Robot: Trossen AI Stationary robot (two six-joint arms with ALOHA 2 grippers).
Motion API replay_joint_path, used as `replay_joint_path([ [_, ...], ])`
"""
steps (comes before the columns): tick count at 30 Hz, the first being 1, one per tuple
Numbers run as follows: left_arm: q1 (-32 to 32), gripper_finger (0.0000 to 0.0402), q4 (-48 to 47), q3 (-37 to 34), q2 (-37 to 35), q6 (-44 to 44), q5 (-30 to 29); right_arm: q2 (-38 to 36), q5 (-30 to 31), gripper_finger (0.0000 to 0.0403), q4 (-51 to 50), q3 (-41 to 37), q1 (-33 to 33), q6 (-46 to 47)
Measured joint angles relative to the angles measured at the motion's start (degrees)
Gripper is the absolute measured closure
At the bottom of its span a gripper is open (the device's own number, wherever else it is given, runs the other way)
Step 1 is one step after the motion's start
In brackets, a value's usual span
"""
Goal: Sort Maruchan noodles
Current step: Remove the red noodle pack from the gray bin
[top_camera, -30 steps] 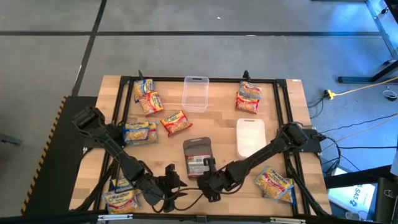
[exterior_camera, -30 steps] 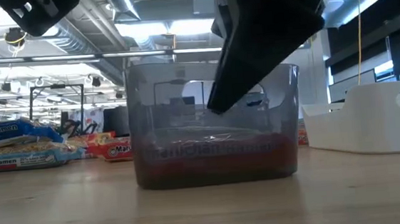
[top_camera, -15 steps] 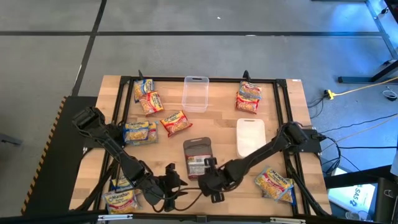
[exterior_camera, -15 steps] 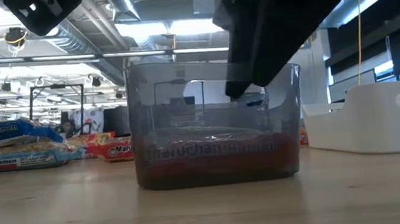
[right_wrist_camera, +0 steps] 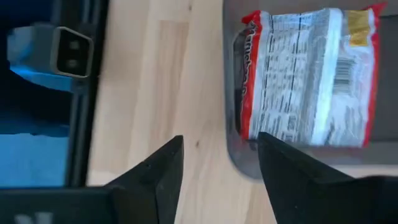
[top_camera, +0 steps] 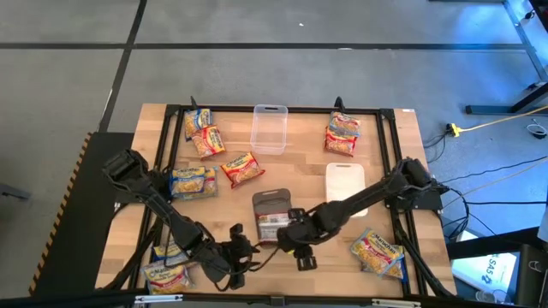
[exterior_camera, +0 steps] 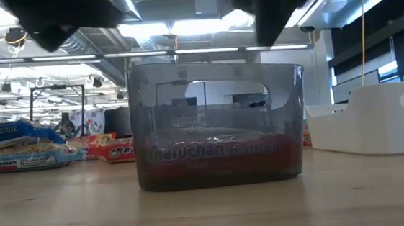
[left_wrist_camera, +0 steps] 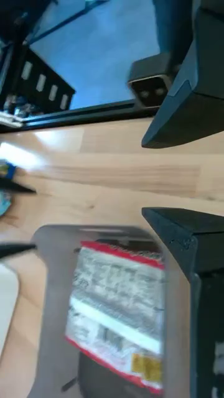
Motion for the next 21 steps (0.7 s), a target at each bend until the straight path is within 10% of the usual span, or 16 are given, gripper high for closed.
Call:
replay_joint_path([
  [9, 5.86, 0.0243, 1.49, 5.08, 1.72, 8.86, 4.97, -7.00, 17.97, 0.0226, -2.61, -5.95, 12.87, 8.03],
  [21, 12.27, 0.0243, -29.25, 28.73, 16.01, 8.43, 11.69, -12.16, 42.00, 0.0226, 9.04, -27.11, 29.55, 36.19],
])
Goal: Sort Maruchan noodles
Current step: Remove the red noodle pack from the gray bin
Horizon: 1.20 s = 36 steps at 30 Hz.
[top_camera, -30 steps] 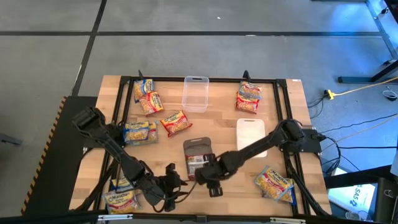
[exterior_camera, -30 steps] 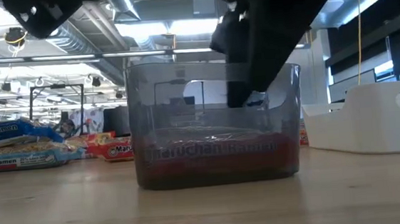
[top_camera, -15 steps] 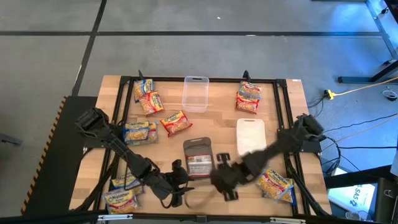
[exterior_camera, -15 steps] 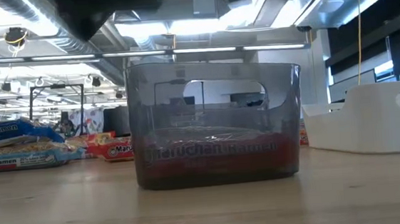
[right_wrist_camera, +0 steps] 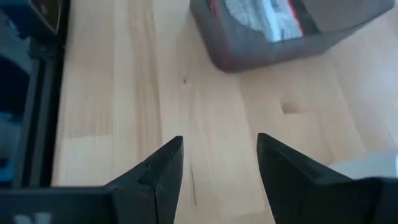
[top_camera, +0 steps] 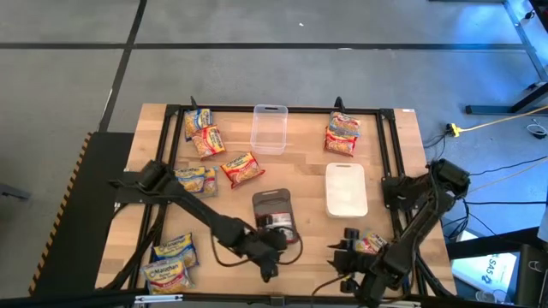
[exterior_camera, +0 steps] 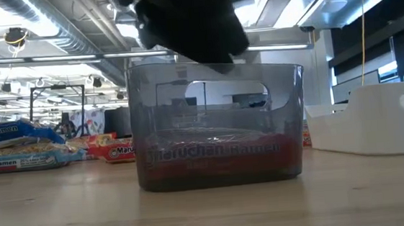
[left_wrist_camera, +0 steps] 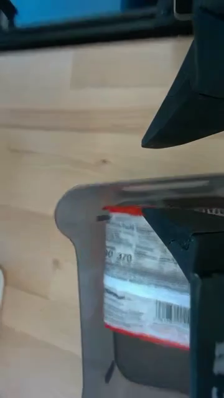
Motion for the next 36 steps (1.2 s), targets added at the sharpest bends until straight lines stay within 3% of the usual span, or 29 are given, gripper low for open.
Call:
replay_joint_path([
  [8, 1.71, 0.0243, -5.16, 2.95, 2.91, -1.64, 2.70, -0.09, 3.20, 0.0226, 6.29, -4.75, 2.15, 3.83],
  [12, 1.13, 0.0256, -7.07, 2.33, 2.98, -1.38, -0.16, -0.09, 4.30, 0.0226, 8.48, -5.74, 2.00, 2.70],
  [22, 0.43, 0.0392, -10.97, 2.38, 2.94, 1.59, -6.07, -0.09, 5.62, 0.0226, 10.21, -6.84, 1.95, 2.35],
  [28, -0.50, 0.0398, -12.13, 2.63, 2.68, 2.63, -9.03, -0.09, 5.71, 0.0226, 11.15, -6.84, 1.95, 2.27],
  [36, -4.30, 0.0399, -14.40, 9.71, 1.17, 5.07, -15.81, -0.09, 7.34, 0.0226, 11.18, -6.84, 1.95, 2.45],
])
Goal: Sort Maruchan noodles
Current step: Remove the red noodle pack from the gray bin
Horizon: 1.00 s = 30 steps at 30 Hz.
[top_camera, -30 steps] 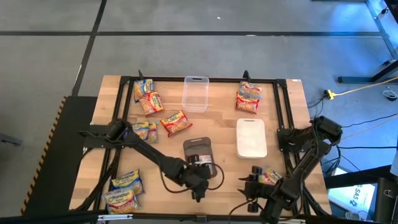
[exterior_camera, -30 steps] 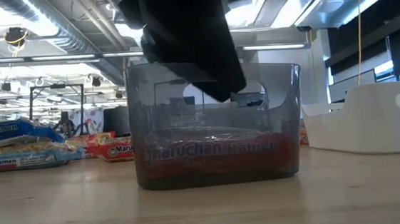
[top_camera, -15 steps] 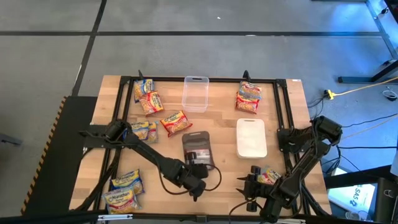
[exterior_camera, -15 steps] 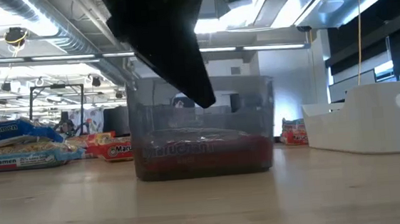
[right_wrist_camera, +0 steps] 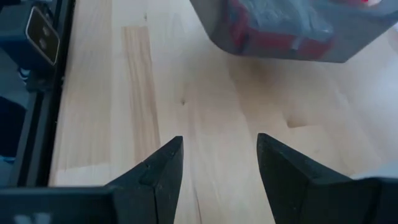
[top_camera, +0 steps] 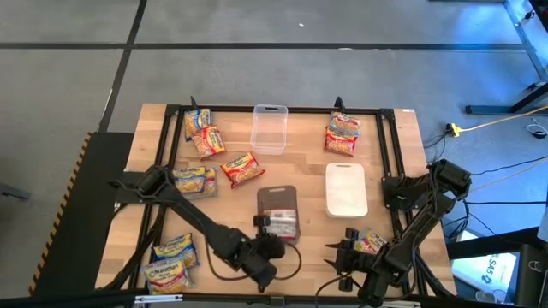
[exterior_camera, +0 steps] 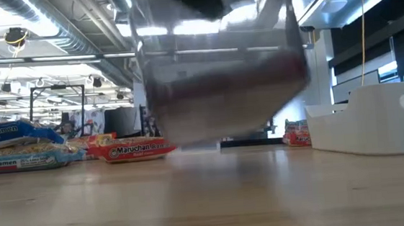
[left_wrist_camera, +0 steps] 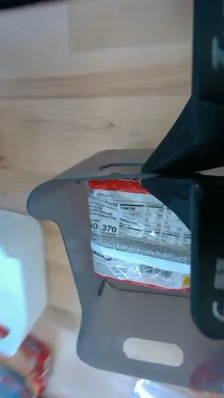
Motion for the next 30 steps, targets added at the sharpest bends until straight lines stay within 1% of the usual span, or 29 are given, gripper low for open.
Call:
replay_joint_path([
  [4, -1.27, 0.0400, -3.50, 4.78, -0.02, 0.94, -2.29, 0.00, 1.66, 0.0226, 0.00, 0.02, 0.00, 0.45],
  [9, -2.38, 0.0400, -4.49, 6.87, -0.19, 1.05, -4.77, 0.00, 4.39, 0.0226, -0.41, 0.02, -0.02, 2.95],
  [14, -4.25, 0.0401, -3.87, 3.71, -3.93, -1.28, -9.62, 0.00, 6.89, 0.0226, -0.46, 0.02, -0.03, 4.85],
  [16, -4.75, 0.0401, -1.05, 0.99, -5.61, -2.12, -11.89, 0.00, 7.50, 0.0226, -0.66, 0.02, -0.04, 5.96],
  [19, -5.39, 0.0401, 6.32, -5.08, -9.20, -1.80, -13.50, 0.00, 8.91, 0.0226, -0.79, 0.04, -0.57, 6.65],
  [22, -5.83, 0.0401, 17.67, -13.27, -13.77, -0.81, -14.30, 0.00, 9.17, 0.0226, -0.78, 0.07, -1.76, 7.43],
  [26, -5.91, 0.0401, 37.94, -25.97, -19.42, 3.13, -13.50, 0.00, 8.55, 0.0226, -0.55, 0.07, -4.38, 7.47],
  [30, -5.86, 0.0401, 61.20, -37.21, -23.25, 9.00, -12.68, 0.02, 8.66, 0.0226, -0.44, 0.07, -6.87, 7.23],
])
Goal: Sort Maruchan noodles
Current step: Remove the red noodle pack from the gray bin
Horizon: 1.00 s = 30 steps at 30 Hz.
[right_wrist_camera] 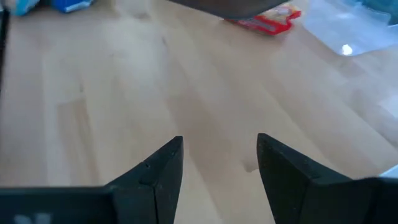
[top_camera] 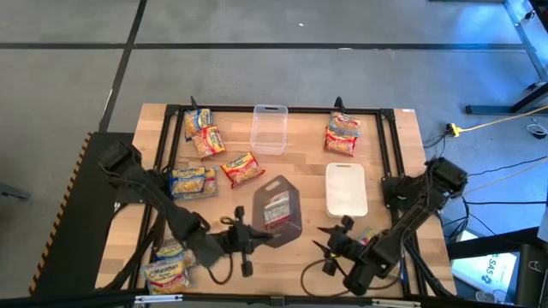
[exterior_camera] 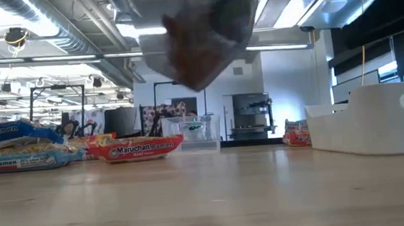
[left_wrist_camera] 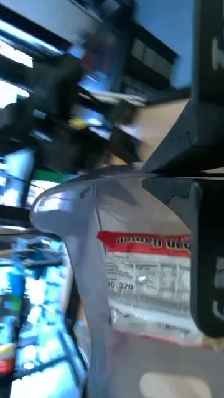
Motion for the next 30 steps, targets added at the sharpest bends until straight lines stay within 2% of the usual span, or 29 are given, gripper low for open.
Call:
replay_joint_path([
  [3, 0.22, 0.0401, 16.76, -7.17, -0.57, 4.01, 1.45, 0.00, 1.32, 0.0226, -0.23, 0.00, -1.68, -0.67],
  [7, 1.23, 0.0401, 39.50, -14.48, -0.46, 8.15, 7.19, -0.12, 2.35, 0.0226, -1.83, 0.00, -3.02, -1.18],
  [13, 3.10, 0.0402, 62.58, -20.64, 0.19, 12.78, 13.23, -4.55, 2.04, 0.0226, -8.11, 0.00, -2.38, 0.95],
  [16, 4.71, 0.0401, 69.31, -21.60, 0.20, 14.39, 16.46, -7.23, 2.55, 0.0226, -10.77, 0.00, -1.91, 1.96],
  [20, 8.07, 0.0401, 69.72, -20.13, 0.04, 11.95, 21.57, -9.59, 2.57, 0.0226, -11.76, 0.00, -1.74, 1.81],
  [26, 11.15, 0.0401, 69.72, -15.53, 0.45, 8.35, 34.33, -10.10, 1.68, 0.0226, -12.04, 0.00, -1.76, 1.79],
  [30, 10.87, 0.0401, 69.65, -14.72, 0.47, 10.16, 35.84, -10.10, 1.53, 0.0226, -12.06, 0.00, -1.76, 1.79],
])
